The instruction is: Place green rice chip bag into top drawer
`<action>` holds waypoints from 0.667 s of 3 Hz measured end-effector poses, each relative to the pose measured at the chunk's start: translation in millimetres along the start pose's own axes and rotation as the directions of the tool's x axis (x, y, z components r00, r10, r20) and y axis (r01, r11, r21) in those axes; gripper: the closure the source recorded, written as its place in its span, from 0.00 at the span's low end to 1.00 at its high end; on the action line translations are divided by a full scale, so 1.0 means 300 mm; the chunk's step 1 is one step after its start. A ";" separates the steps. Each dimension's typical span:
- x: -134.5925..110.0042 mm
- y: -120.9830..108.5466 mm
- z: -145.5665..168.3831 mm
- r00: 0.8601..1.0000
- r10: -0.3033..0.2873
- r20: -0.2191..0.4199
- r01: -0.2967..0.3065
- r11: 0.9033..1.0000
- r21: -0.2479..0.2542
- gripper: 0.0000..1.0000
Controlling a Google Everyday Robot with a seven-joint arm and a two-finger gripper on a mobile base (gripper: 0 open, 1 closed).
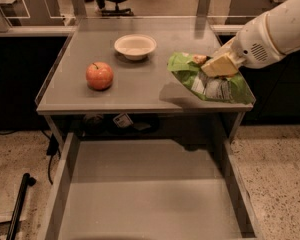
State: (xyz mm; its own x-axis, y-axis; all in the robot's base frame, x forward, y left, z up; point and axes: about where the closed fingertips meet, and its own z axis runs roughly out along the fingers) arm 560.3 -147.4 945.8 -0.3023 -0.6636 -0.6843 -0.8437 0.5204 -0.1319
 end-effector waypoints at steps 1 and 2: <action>0.022 0.083 -0.078 1.000 0.009 0.027 -0.009 1.000 0.000 1.00; 0.050 0.166 -0.111 0.999 0.029 0.044 -0.028 0.999 -0.021 1.00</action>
Offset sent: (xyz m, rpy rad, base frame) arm -0.0951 -0.0042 0.0039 0.0934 0.0266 -0.0081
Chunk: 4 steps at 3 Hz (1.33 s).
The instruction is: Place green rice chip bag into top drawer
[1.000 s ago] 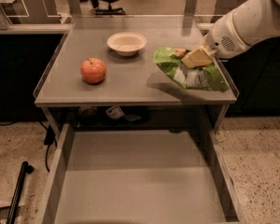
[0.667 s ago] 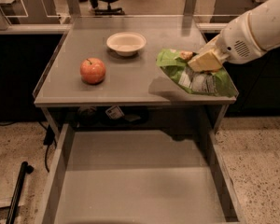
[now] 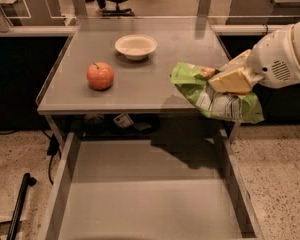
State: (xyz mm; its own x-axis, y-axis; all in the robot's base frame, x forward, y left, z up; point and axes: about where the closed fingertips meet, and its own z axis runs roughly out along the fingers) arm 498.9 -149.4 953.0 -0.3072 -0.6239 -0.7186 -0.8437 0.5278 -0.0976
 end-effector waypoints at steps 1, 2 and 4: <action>0.056 0.080 0.034 0.999 0.041 -0.006 -0.041 0.998 -0.048 1.00; 0.056 0.080 0.034 0.999 0.041 -0.006 -0.041 0.998 -0.048 1.00; 0.061 0.198 0.133 1.000 0.019 0.008 -0.018 0.994 -0.112 1.00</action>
Offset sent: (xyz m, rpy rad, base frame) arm -0.0151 0.0060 -0.0147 0.0227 0.0387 0.0040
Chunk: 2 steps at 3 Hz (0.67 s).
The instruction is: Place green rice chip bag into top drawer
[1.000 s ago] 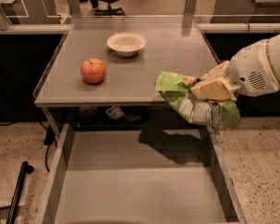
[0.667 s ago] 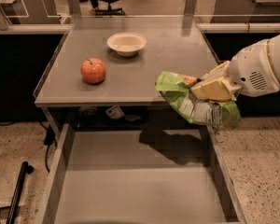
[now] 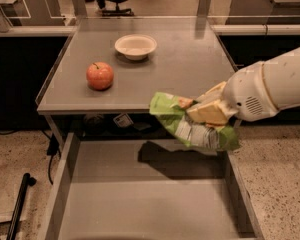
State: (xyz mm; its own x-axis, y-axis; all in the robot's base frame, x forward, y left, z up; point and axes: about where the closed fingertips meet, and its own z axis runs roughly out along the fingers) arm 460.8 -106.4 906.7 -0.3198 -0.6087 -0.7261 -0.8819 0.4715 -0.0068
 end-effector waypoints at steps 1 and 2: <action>0.078 0.148 0.142 1.000 -0.005 -0.010 0.004 0.995 -0.101 1.00; 0.148 0.260 0.253 1.000 -0.025 -0.017 0.022 0.986 -0.167 1.00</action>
Offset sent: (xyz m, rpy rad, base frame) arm -0.0843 0.0836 -0.1336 0.0419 0.1366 0.2063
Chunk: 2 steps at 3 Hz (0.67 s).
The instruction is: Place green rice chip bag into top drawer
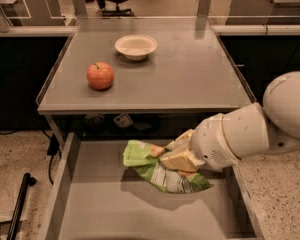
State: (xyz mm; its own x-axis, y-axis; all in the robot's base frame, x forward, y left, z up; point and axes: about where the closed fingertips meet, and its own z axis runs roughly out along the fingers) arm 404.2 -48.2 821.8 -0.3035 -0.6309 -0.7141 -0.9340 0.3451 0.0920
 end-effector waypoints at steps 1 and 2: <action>0.026 0.022 0.105 0.997 -0.073 0.003 0.073 0.997 0.002 1.00; 0.019 -0.060 0.189 0.990 -0.143 0.013 0.141 0.988 0.067 1.00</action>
Offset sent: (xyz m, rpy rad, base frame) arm 0.0696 0.0395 -0.0684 -0.0528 -0.2755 0.0335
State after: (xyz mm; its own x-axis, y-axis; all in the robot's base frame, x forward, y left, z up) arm 429.9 -18.6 776.9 -0.1649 -0.6647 -0.7287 -0.9527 0.2984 -0.0567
